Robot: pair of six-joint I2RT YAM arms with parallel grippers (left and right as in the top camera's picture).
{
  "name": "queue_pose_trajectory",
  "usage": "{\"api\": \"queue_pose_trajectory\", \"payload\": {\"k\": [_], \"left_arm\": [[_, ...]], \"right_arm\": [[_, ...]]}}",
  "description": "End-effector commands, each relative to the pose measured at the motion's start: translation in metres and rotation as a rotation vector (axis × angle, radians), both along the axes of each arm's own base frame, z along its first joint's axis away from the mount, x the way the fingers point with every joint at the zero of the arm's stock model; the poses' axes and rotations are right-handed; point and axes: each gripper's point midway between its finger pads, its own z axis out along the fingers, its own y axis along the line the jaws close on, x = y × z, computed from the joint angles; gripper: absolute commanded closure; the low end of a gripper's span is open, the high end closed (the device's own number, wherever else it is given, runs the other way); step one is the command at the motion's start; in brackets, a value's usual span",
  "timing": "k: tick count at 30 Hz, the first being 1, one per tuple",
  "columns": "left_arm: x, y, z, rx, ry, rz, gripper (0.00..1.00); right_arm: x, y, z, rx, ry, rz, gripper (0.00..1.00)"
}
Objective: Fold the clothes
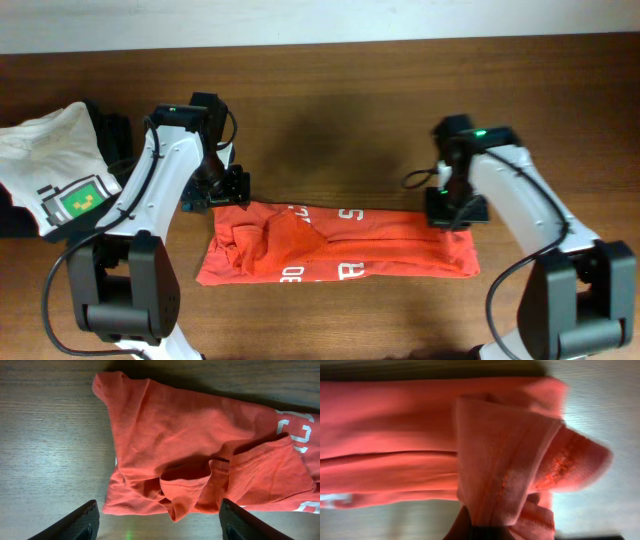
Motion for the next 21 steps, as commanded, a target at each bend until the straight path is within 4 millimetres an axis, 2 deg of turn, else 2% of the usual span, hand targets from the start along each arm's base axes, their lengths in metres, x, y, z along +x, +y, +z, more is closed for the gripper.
{"api": "queue_pose_trajectory", "payload": {"k": [1,4,7,10,11,13,16,17,18,19,21], "left_arm": [[0.005,-0.001,0.010,-0.017,-0.036,0.004,0.24],[0.005,-0.001,0.010,-0.017,-0.036,0.004,0.24],[0.005,-0.001,0.010,-0.017,-0.036,0.004,0.24],[0.005,-0.001,0.010,-0.017,-0.036,0.004,0.24],[0.005,-0.001,0.010,-0.017,-0.036,0.004,0.24],[0.005,-0.001,0.010,-0.017,-0.036,0.004,0.24],[0.005,-0.001,0.010,-0.017,-0.036,0.004,0.24],[0.005,-0.001,0.010,-0.016,-0.036,0.004,0.24],[0.005,-0.001,0.010,-0.017,-0.036,0.004,0.24],[0.005,-0.001,0.010,-0.016,-0.035,0.004,0.23],[0.005,-0.001,0.010,-0.016,-0.034,0.004,0.23]], "right_arm": [[-0.003,0.039,0.002,0.018,-0.036,0.018,0.96],[-0.002,0.064,0.001,0.039,-0.071,0.056,0.96],[0.003,0.082,0.000,0.084,-0.104,0.088,0.90],[0.005,0.092,0.001,0.124,-0.115,0.094,0.89],[0.007,0.094,0.001,0.136,-0.121,0.094,0.83],[0.008,0.108,0.003,0.215,-0.119,0.103,0.59],[-0.001,0.135,0.011,0.396,-0.096,0.248,0.48],[-0.002,0.137,0.012,0.408,-0.096,0.271,0.44],[-0.001,0.132,0.010,0.379,-0.101,0.271,0.45],[0.003,0.120,0.006,0.306,-0.111,0.240,0.51],[0.010,0.074,0.000,0.036,-0.136,0.042,0.51]]}}
